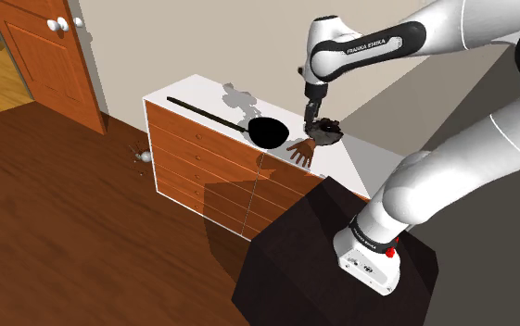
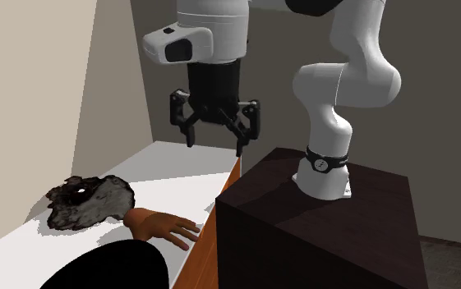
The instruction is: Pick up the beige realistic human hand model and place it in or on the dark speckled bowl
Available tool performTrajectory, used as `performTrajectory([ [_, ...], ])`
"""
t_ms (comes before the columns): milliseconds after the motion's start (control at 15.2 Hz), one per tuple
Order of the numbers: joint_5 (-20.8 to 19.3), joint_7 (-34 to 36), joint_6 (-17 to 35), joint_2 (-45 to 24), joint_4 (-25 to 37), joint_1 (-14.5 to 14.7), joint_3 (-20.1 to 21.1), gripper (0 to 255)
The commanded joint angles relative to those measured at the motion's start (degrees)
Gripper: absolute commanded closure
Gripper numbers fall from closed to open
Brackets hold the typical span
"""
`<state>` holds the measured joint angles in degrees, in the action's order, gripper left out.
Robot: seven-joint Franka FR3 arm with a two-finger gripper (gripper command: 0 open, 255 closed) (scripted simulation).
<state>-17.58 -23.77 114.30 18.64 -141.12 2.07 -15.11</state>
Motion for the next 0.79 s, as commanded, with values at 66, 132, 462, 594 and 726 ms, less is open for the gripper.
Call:
performTrajectory([
  [66, -1.51, -5.83, 4.11, -6.92, 1.99, 0.02, -1.91, 0],
  [132, -1.87, -7.61, 5.47, -9.29, 2.73, 0.02, -2.39, 0],
  [462, -3.05, -16.11, 11.83, -21.43, 7.34, -0.39, -3.78, 0],
  [594, -3.40, -19.28, 14.09, -26.32, 9.58, -0.80, -3.87, 0],
  [726, -3.79, -22.26, 16.15, -31.18, 12.05, -1.35, -3.72, 0],
])
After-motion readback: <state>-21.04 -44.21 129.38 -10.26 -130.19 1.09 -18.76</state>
